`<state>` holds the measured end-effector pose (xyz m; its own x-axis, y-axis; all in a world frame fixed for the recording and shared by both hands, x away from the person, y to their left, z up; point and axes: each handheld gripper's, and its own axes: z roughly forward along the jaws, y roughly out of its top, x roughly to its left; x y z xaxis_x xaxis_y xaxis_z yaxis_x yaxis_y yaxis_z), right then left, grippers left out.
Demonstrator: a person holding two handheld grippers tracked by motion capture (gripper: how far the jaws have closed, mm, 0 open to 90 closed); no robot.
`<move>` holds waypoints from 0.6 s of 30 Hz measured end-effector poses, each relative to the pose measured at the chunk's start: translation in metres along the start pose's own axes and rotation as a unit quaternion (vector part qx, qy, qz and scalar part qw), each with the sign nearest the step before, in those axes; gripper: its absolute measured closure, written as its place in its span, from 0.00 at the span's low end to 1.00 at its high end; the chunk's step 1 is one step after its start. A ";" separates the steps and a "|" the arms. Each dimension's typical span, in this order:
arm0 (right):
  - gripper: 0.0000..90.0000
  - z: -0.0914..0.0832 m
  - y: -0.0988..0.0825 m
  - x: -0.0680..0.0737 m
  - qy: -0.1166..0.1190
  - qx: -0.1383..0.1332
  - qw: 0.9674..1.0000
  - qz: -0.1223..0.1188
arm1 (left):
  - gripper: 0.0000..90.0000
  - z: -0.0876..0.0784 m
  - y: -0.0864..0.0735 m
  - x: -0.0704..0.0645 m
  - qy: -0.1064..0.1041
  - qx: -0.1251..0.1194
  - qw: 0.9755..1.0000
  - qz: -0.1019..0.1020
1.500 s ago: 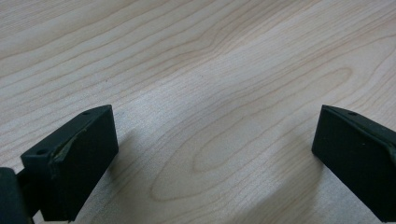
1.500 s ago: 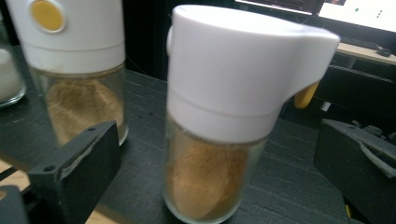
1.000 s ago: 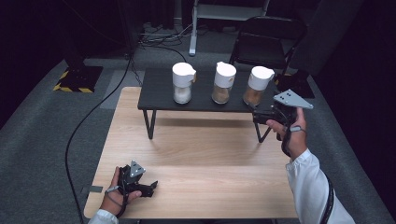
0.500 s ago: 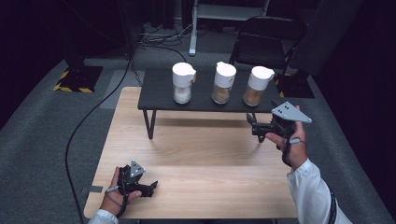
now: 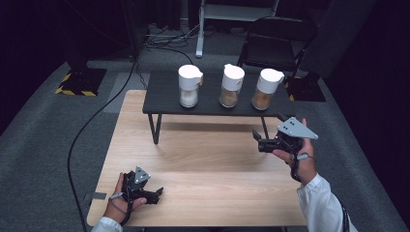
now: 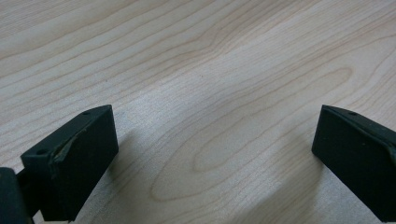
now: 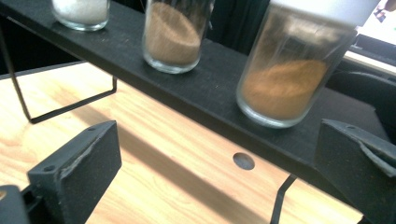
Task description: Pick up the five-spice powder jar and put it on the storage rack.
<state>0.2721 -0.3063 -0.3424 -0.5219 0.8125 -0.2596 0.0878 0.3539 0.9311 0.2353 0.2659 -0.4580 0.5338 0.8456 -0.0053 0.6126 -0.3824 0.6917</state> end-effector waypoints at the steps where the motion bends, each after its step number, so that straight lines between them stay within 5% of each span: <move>1: 0.00 0.000 -0.001 0.001 0.001 0.001 1.000 0.001 | 0.00 0.000 0.000 0.000 0.000 0.000 1.000 0.000; 18: 0.00 -0.004 -0.026 0.006 0.033 0.024 0.999 -0.003 | 0.00 0.000 0.000 0.000 0.000 0.000 1.000 0.000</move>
<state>0.2630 -0.3121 -0.3671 -0.5773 0.7788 -0.2453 0.1250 0.3812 0.9160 0.2352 0.2660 -0.4580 0.5339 0.8455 -0.0045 0.6121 -0.3828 0.6919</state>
